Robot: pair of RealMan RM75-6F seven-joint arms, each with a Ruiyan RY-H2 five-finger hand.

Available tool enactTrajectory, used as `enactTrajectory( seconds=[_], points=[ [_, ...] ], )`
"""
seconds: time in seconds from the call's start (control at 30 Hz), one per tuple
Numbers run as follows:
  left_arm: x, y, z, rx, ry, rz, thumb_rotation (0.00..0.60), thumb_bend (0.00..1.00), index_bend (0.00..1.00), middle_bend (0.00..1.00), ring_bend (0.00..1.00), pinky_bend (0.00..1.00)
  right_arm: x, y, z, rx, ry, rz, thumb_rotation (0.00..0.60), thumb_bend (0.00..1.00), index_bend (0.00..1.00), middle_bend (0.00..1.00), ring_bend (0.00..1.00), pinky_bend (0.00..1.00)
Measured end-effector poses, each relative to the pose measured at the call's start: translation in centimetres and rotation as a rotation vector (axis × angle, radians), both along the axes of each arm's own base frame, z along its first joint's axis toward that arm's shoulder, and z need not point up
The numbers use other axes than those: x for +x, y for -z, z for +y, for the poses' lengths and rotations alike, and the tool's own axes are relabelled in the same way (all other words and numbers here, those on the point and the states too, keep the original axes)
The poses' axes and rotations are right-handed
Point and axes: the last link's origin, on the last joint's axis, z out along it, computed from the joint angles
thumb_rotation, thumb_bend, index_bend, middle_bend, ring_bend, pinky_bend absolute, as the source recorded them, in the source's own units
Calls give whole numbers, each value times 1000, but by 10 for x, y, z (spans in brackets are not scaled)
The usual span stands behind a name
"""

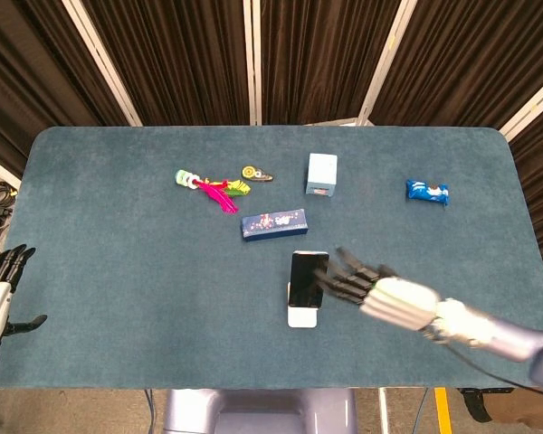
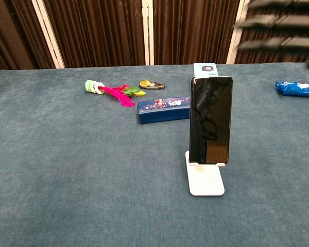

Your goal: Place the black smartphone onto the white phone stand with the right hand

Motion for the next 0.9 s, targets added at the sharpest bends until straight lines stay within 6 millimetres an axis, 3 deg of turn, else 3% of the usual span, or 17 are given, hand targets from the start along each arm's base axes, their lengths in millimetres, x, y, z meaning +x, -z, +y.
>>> enactTrajectory(
  seconds=[0.07,0.13,0.3,0.5,0.63,0.9],
  points=[
    [1,0,-1,0,5,-3,600,0,0,0,0,0,-14,-12,-3,17,85,-68,600,71,0,0,20,95],
    [3,-1,-2,1,12,-6,600,0,0,0,0,0,-27,-21,-7,32,197,-153,600,9,0,0,2,46],
    [5,-2,-4,2,22,-15,600,0,0,0,0,0,-57,-35,-8,80,489,-383,600,0,0,0,0,0],
    [6,-6,-8,10,36,-27,600,0,0,0,0,0,-71,-22,10,203,799,-580,600,0,0,0,0,0],
    [6,-8,-10,12,45,-31,600,0,0,0,0,0,-78,-10,33,256,995,-682,600,0,0,0,0,0],
    [7,-11,-13,8,61,-44,600,0,0,0,0,0,-95,4,69,119,1085,-632,600,0,0,0,0,0]
  ],
)
